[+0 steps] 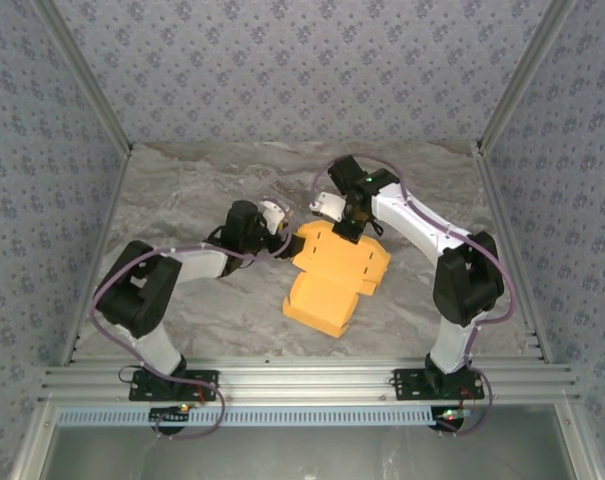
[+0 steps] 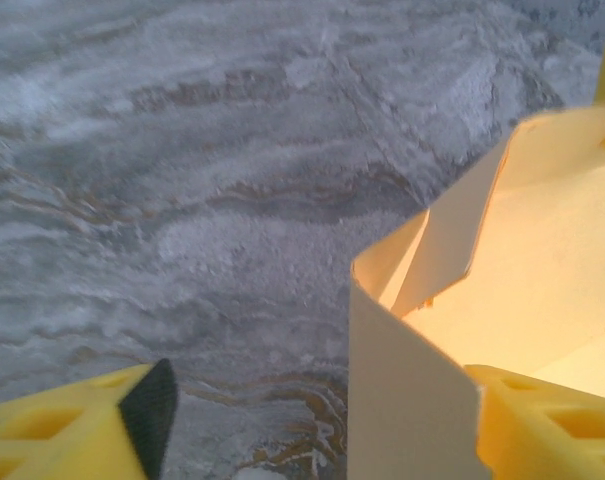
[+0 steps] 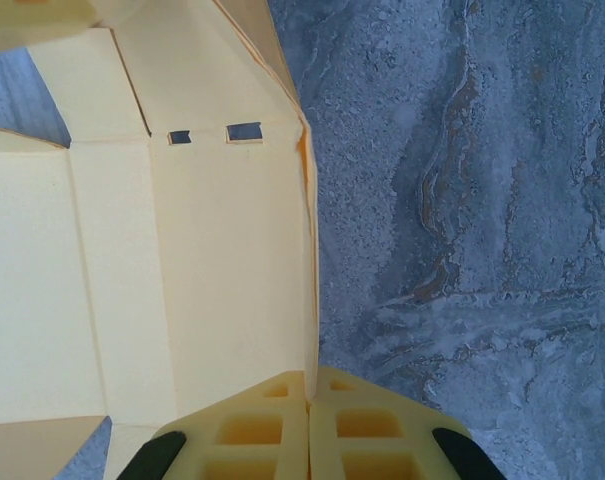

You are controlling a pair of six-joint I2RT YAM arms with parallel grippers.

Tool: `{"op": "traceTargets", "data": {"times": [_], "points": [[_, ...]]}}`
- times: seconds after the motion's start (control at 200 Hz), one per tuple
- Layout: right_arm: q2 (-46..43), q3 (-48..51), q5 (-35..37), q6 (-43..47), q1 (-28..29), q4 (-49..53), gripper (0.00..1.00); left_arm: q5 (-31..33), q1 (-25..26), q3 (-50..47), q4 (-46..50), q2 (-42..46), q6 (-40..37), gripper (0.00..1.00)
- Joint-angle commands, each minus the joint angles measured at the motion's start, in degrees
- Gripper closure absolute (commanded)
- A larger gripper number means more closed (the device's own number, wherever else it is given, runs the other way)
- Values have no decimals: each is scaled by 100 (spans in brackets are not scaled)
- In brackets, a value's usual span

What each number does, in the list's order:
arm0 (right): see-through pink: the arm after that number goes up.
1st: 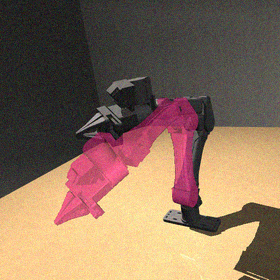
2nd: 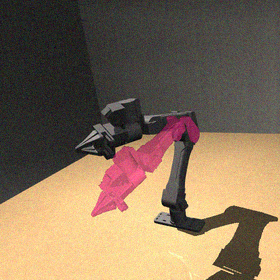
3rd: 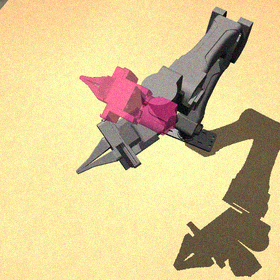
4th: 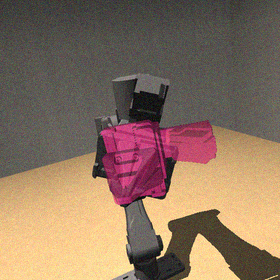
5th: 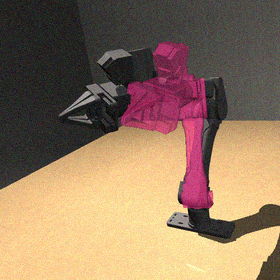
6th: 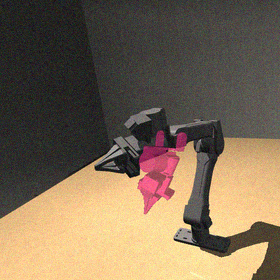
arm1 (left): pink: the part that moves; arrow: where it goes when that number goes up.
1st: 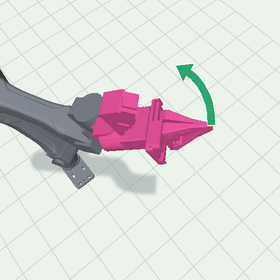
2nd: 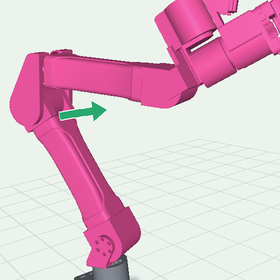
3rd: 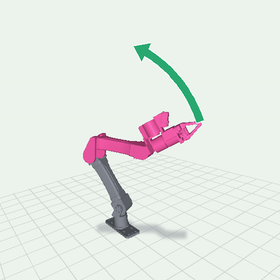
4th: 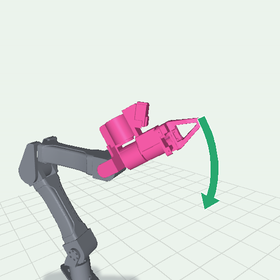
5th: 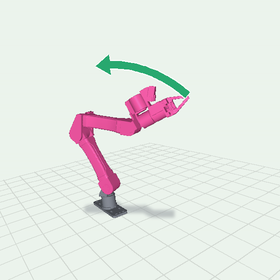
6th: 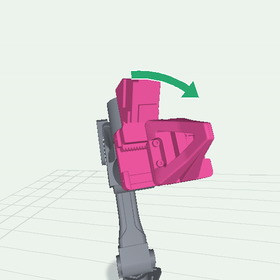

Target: Fold the paper box

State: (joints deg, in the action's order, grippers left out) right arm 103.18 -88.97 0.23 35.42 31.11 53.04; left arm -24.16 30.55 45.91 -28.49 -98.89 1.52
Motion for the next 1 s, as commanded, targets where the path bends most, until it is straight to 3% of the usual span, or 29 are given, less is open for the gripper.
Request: {"op": "traceTargets", "data": {"times": [0.0, 0.09, 0.22, 0.265, 0.365, 0.415, 0.49, 0.645, 0.834, 0.924, 0.999], "points": [[-87, 20, -92, -19, -7, -72, 92, -418, 55, 229, -57, -169, -99, 33], [-104, 27, -93, -62, -21, -30, 91, -341, 57, 184, -74, -132, -170, 41], [-229, 204, -41, -112, -92, -220, 80, -368, 64, 173, 226, -20, -549, 71], [-266, 204, -31, -242, -126, -246, 70, -364, 66, 87, 180, 46, -551, 74], [-461, 313, -259, -656, -193, -517, 61, -374, 65, -38, 63, 83, -467, 82], [-652, 462, -414, -954, -178, -761, 59, -376, 65, -18, 138, 42, -390, 93], [-1039, 794, -575, -1416, -178, -1235, 56, -248, 64, -58, 36, 1, -80, 99], [-1774, 1385, -470, -3354, -39, -2302, 53, 405, 59, -319, -473, 191, 748, 99], [-1964, 1904, -379, -6340, 439, -2742, 59, 989, 18, -249, -257, 459, 1927, 100], [-1926, 2448, -486, -7371, 673, -3283, 59, 1293, -29, -351, -376, 549, 2694, 100], [-1696, 2633, -596, -7727, 832, -3676, 57, 1525, -38, -484, -534, 601, 3209, 100]]}}
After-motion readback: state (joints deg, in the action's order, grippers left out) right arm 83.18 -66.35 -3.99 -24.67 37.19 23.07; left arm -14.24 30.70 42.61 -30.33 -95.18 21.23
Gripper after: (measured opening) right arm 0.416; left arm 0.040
